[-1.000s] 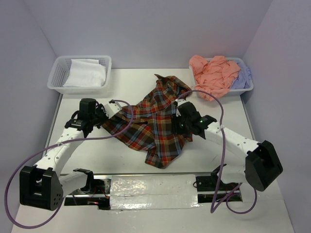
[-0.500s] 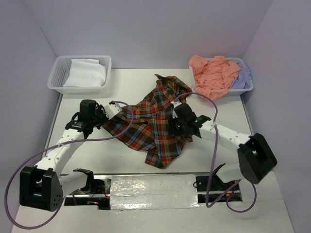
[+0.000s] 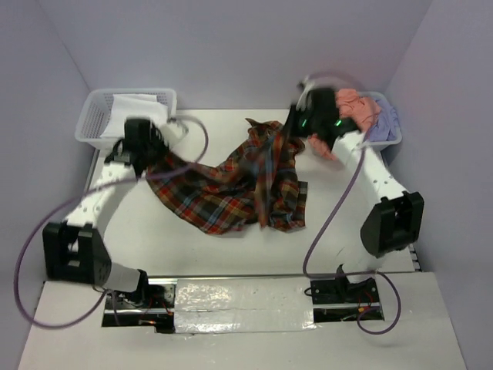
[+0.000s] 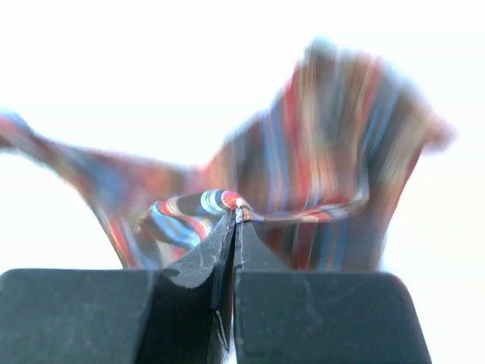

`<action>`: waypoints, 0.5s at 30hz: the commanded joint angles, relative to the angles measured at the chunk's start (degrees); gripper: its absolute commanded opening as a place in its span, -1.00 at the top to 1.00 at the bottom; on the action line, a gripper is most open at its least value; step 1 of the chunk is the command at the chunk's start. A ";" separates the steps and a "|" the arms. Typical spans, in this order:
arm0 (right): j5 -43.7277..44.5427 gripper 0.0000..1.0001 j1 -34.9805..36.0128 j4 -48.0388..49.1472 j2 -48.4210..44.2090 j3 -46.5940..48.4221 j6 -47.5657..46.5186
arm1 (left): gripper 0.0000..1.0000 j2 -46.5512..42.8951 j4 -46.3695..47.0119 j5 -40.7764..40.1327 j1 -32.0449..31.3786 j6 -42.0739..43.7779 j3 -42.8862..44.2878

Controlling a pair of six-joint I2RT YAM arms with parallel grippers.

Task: Fold and stack the long sleeve shirts
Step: Flatten the shirt out

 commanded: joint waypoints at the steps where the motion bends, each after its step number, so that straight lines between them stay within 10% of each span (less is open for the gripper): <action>1: -5.71 1.00 -9.96 -1.98 6.41 34.82 -1.80 | 1.00 12.23 1.99 -1.56 0.77 -5.75 28.79; 4: -9.32 1.00 -14.64 -1.75 17.49 69.82 5.98 | 1.00 26.12 -2.69 -1.38 1.21 -12.16 60.51; 7: -13.46 1.00 -17.81 21.49 13.19 66.96 13.99 | 1.00 35.73 -0.79 -1.20 1.21 -15.77 84.11; 9: -13.38 1.00 -19.84 36.69 9.56 55.06 19.29 | 1.00 34.38 11.22 -1.38 1.21 -16.13 82.06; 15: -14.87 1.00 -19.93 31.23 15.26 64.90 17.46 | 1.00 33.39 26.56 3.54 1.21 -12.44 75.96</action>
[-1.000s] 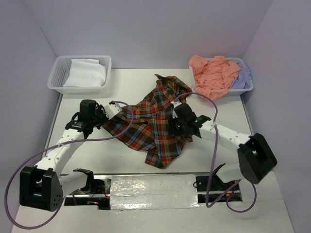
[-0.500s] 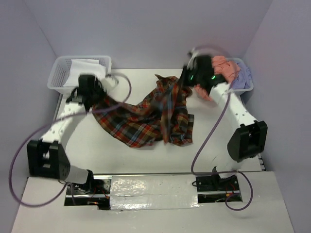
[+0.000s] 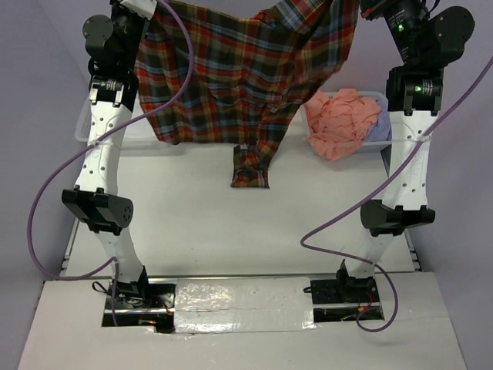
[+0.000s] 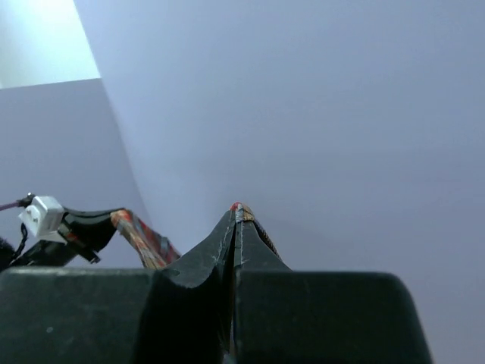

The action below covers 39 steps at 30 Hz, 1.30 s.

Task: Fold and stack the long sleeve shirts
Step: Flatten the shirt out

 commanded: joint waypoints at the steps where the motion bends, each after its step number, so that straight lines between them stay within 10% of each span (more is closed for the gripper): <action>1: -1.96 1.00 0.11 4.21 -0.21 -2.51 1.26 | 1.00 0.76 8.64 2.30 0.49 0.22 0.28; 9: -1.07 1.00 -0.15 -2.46 -18.99 -25.08 -10.17 | 1.00 -15.28 -2.77 12.92 0.75 12.77 -22.80; 20: -11.95 1.00 0.55 -13.14 -57.43 -86.25 -14.91 | 1.00 -41.23 -53.83 24.36 0.14 47.58 -65.93; 29: -19.35 1.00 0.55 -37.51 -72.29 -97.88 -21.69 | 0.77 -46.79 -63.25 16.72 -0.83 56.02 -83.90; 39: -20.85 1.00 0.64 -36.74 -72.13 -103.70 -20.18 | 0.79 -46.43 -58.94 7.93 -2.41 61.55 -92.09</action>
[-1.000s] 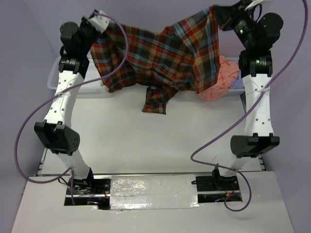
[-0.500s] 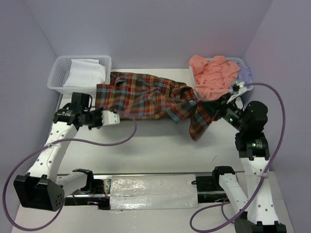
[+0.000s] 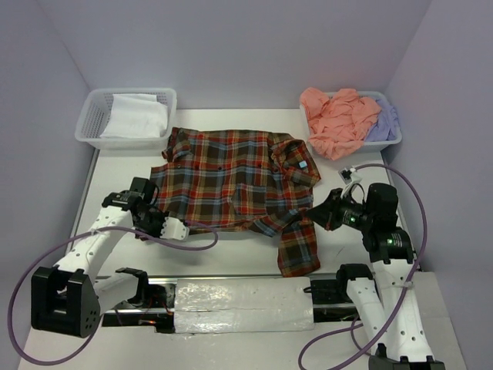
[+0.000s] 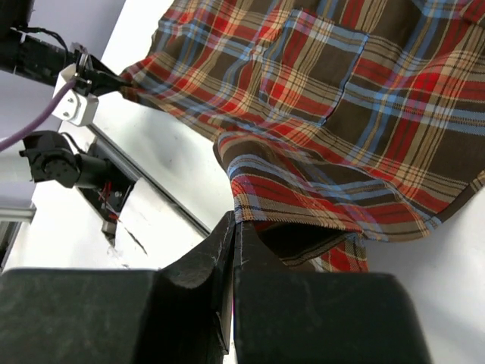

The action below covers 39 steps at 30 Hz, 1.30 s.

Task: Fold and stack the long sleeve shirts
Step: Flatten the shirt out

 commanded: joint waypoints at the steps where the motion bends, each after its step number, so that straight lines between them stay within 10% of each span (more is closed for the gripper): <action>1: -1.90 1.00 0.20 -0.04 0.63 3.44 -0.87 | 0.79 -1.39 -1.66 -2.57 -0.20 5.35 -0.77; 14: -4.81 1.00 0.29 -6.62 7.13 18.12 -5.53 | 0.97 -11.85 -12.12 7.10 -5.57 9.74 5.10; 20: -1.45 1.00 0.29 -9.19 8.82 13.13 -3.17 | 0.18 -15.26 -10.28 -2.47 -5.57 16.69 -3.93; 22: 1.67 0.99 0.20 -9.62 8.11 11.11 -0.97 | -0.43 -17.12 -7.91 -3.62 -5.65 14.94 -5.79; 24: 7.56 -0.21 0.12 -11.99 7.15 10.31 0.52 | -0.66 -19.49 -4.75 -2.75 -5.57 11.80 -4.92; 26: 19.72 -0.99 0.11 -14.79 7.49 11.01 2.89 | -0.79 -19.59 -0.55 0.93 -5.65 7.49 -2.64; 32: 37.30 -0.89 0.03 -11.92 12.58 17.95 10.10 | -0.78 -4.76 13.09 6.48 -2.41 -28.62 13.96; 34: 33.01 -0.14 0.03 -7.02 16.52 16.29 11.25 | -0.68 5.22 15.12 7.71 2.66 -43.55 20.90; 35: 31.60 0.85 0.20 -5.51 18.03 14.89 13.43 | -0.61 8.77 15.04 6.06 3.91 -51.78 22.75; 36: 30.19 0.98 0.12 -4.10 19.69 11.66 14.41 | -0.56 12.63 14.08 4.04 5.15 -55.17 26.34; 37: 30.09 0.96 0.11 -0.78 22.93 9.89 15.29 | -0.51 19.54 13.03 2.02 7.42 -58.07 28.20; 39: 32.27 -0.02 0.11 2.84 25.85 5.24 17.14 | -0.52 25.30 10.39 0.51 11.56 -64.06 31.98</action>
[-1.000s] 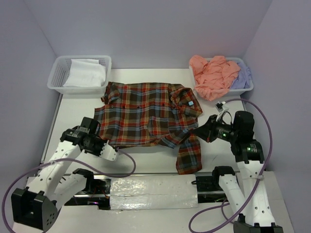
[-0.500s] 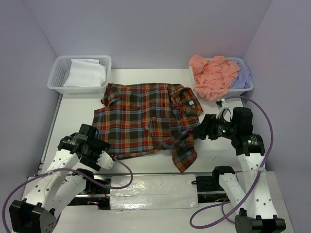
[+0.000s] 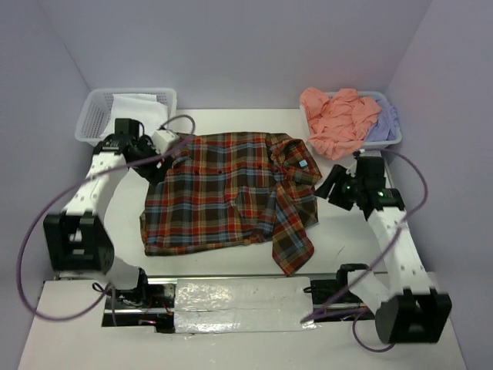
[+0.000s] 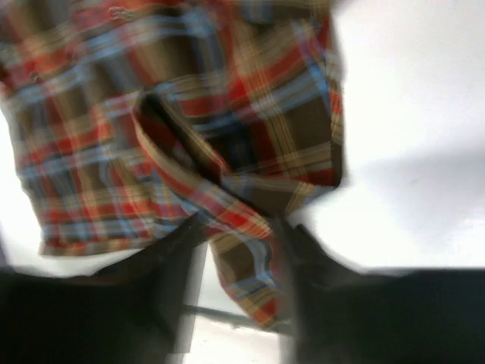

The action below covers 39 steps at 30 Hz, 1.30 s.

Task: Fold and stack the long sleeve shirts
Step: Flatten the shirt out

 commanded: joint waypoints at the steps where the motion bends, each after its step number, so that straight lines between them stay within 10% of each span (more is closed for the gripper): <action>1: 3.39 -0.43 0.22 10.55 7.49 -7.11 4.70 | -0.65 11.28 -2.91 -3.47 7.10 -21.21 3.43; 17: 8.32 -0.29 7.34 27.90 33.52 -7.92 8.05 | -0.85 18.60 13.25 -11.21 7.13 -21.76 -11.66; 23: 9.20 1.00 7.34 24.92 30.91 -10.98 9.81 | 0.02 17.91 15.19 -9.12 7.21 -20.26 -16.15; 26: 11.13 1.00 7.34 20.71 23.80 -13.53 10.77 | 0.99 15.98 13.01 -5.24 7.13 -18.77 -17.22; 38: 14.32 1.00 7.34 0.73 -13.22 -19.77 18.52 | 0.85 -1.87 -5.11 -9.01 7.66 4.08 -23.36; 39: 13.69 0.39 7.34 5.01 -12.35 -20.39 17.81 | 0.80 -1.78 -4.50 -9.45 7.57 4.35 -23.81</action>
